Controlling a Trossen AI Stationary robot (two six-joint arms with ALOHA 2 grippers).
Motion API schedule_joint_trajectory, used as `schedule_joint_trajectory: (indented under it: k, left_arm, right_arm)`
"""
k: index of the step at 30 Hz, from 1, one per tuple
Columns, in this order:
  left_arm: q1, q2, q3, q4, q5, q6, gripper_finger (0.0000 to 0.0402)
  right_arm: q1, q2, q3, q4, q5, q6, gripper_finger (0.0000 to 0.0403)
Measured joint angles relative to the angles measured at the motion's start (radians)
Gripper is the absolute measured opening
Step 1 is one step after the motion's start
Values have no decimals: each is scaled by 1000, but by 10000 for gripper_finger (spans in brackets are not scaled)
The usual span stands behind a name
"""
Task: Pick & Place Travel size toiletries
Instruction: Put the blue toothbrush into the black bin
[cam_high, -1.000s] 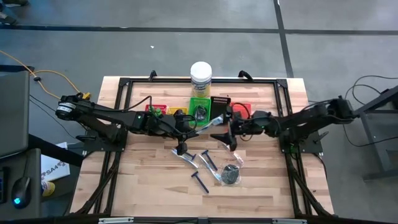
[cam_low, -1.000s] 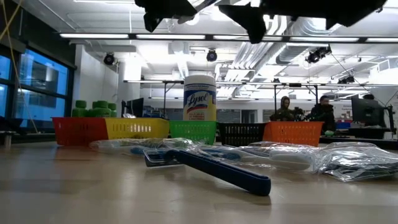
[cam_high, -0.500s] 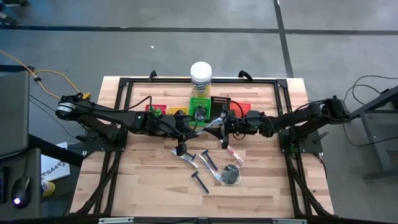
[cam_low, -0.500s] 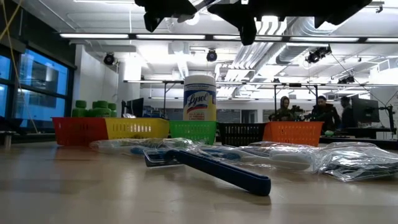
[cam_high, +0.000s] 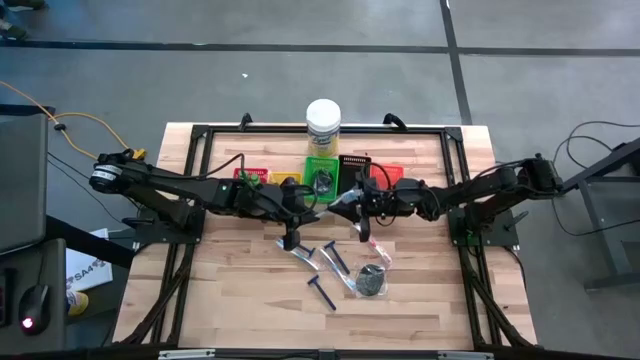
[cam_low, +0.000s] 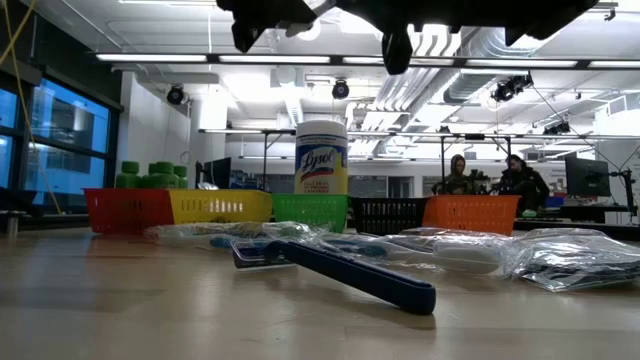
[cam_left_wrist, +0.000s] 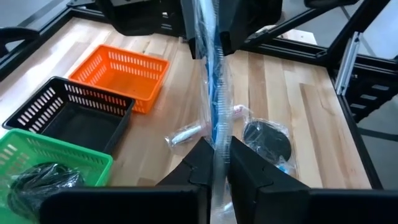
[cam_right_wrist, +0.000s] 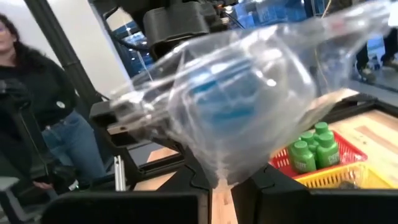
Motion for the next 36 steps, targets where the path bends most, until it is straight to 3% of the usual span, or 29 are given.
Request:
schedule_joint_trajectory:
  k: [4, 11, 15, 19, 30, 36]
  left_arm:
    - [0, 0, 0, -6, -7, -18, 62]
    - [0, 0, 1, -47, -2, -19, 199]
    - [-1, -11, 1, -100, -35, -72, 250]
    - [-1, -48, 1, -193, -88, -127, 260]
    - [-1, -149, 1, -367, -115, -252, 242]
    - [-1, -203, 1, -459, -126, -305, 241]
  right_arm:
    - [-16, 0, 0, -3, -16, 30, 21]
    - [-32, 0, -1, -6, -29, 46, 21]
    - [-33, 0, -1, -39, 4, 47, 21]
    - [-59, -1, -1, -90, 1, 93, 21]
    - [-165, -116, -1, -390, 15, 151, 20]
    - [-222, -154, 40, -648, 119, 174, 20]
